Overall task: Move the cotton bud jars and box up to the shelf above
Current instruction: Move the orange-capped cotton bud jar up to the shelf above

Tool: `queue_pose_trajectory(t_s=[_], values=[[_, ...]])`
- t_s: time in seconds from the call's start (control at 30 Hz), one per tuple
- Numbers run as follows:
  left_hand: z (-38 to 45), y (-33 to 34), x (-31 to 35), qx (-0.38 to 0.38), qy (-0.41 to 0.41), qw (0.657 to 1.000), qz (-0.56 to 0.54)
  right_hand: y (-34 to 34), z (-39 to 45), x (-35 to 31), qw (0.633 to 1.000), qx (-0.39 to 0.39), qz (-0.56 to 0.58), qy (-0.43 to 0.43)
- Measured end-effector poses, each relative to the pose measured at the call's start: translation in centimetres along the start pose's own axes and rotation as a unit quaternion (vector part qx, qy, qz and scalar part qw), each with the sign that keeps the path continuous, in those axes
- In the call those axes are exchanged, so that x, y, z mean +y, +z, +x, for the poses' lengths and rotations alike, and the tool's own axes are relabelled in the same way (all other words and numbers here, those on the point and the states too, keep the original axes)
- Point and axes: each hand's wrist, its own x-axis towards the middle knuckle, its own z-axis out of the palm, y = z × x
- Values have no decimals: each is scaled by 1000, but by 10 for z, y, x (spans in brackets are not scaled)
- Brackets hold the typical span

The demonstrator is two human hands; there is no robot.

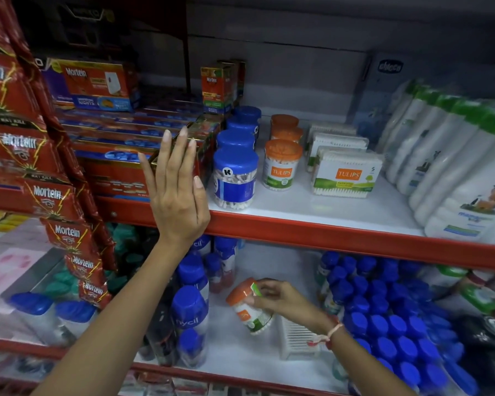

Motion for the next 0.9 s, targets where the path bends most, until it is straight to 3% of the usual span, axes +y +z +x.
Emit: queue_pose_trajectory(t_s=[0.13, 0.43, 0.6, 0.9], values=[[-2, 0, -1, -2, 0, 1000, 3, -1, -34, -50, 989, -47, 141, -27], [-4, -2, -2, -27, -7, 1000, 6, -21, -82, -149, 956, -74, 240, -154], [-4, -3, -2, -21, 1, 1000, 2, -34, -87, -178, 941, -48, 261, -210], [1, -3, -3, -21, 9, 1000, 6, -36, -89, -190, 941, -33, 246, -230]])
